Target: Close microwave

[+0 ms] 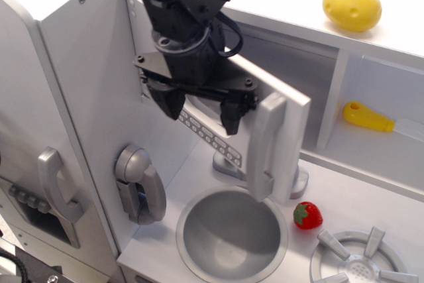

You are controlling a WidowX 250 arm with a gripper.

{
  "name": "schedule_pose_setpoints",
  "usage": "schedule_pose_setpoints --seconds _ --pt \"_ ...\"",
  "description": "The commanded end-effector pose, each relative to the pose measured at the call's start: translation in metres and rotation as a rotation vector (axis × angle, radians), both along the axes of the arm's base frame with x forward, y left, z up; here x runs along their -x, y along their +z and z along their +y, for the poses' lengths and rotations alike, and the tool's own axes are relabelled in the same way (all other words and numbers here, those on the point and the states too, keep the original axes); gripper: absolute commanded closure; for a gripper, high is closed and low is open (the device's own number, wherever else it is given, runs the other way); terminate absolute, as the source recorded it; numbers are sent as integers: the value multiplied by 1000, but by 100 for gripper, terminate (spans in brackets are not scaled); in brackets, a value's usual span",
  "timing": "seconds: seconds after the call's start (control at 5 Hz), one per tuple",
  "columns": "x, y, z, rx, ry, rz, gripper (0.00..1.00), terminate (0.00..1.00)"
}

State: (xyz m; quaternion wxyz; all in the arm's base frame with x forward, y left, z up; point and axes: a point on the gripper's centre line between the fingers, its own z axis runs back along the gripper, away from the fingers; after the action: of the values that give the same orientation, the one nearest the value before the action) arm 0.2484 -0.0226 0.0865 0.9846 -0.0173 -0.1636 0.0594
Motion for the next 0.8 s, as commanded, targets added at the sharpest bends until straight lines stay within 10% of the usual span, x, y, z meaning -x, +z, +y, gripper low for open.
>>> schedule_pose_setpoints --seconds 0.0,0.6 --pt "-23 19 -13 29 17 -154 0 0" --pt "-47 19 -17 36 31 -213 0 0"
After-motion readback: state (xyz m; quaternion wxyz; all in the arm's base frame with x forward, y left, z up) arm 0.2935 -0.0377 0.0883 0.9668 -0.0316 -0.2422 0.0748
